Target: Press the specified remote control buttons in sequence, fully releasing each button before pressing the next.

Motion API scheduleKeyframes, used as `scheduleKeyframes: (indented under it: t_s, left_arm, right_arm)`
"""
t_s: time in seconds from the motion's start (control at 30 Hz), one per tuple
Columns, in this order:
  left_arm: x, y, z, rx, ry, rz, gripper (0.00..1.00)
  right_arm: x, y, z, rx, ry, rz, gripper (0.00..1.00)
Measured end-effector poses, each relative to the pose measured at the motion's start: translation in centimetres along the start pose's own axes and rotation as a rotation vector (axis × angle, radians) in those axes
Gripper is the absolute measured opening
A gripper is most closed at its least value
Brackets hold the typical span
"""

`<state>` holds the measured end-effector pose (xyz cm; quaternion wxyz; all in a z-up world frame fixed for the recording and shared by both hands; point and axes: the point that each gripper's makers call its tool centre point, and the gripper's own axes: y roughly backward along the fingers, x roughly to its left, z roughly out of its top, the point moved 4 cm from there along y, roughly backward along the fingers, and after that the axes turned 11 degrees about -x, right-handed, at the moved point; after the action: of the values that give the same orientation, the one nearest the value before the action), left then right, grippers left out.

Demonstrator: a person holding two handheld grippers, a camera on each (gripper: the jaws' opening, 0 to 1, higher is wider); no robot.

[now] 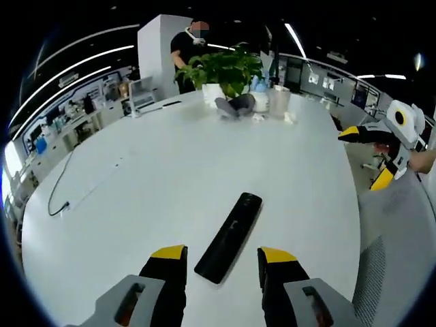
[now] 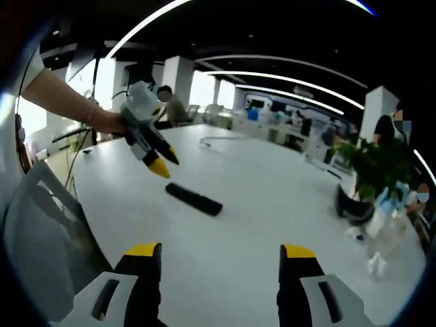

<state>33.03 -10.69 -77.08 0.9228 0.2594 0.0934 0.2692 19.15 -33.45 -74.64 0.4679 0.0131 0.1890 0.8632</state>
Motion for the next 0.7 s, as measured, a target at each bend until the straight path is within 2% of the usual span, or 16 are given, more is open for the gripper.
scheduleKeyframes:
  t_s: [0.03, 0.17, 0.27, 0.4, 0.43, 0.5, 0.53, 0.7]
  left_arm:
    - [0.0, 0.0, -0.1, 0.005, -0.009, -0.009, 0.42]
    - [0.1, -0.2, 0.0, 0.005, -0.023, -0.024, 0.42]
    - [0.5, -0.3, 0.1, 0.003, -0.038, -0.033, 0.42]
    - [1.0, -0.9, -0.3, -0.003, -0.02, -0.046, 0.43]
    - [1.1, -1.1, -0.4, -0.003, -0.021, -0.049, 0.43]
    - [1.0, -1.4, -0.6, -0.014, -0.011, -0.061, 0.43]
    - [1.0, -1.5, -0.7, -0.013, -0.013, -0.064, 0.43]
    - [0.7, -2.2, -1.5, 0.009, -0.05, -0.085, 0.43]
  right_arm:
    - [-0.3, 0.0, -0.3, 0.027, 0.016, -0.018, 0.68]
    - [-0.7, 0.2, -0.5, 0.02, -0.04, -0.033, 0.68]
    - [-0.9, 0.4, -0.5, 0.024, -0.035, -0.056, 0.67]
    - [-1.3, 0.6, -0.7, 0.04, -0.017, -0.085, 0.66]
    - [-1.5, 0.7, -0.7, 0.03, -0.046, -0.09, 0.66]
    - [-1.3, 0.6, -0.5, -0.015, -0.17, -0.068, 0.67]
    - [-1.7, 0.7, -0.6, -0.017, -0.214, -0.085, 0.67]
    - [-2.0, 0.9, -0.7, -0.016, -0.191, -0.103, 0.65]
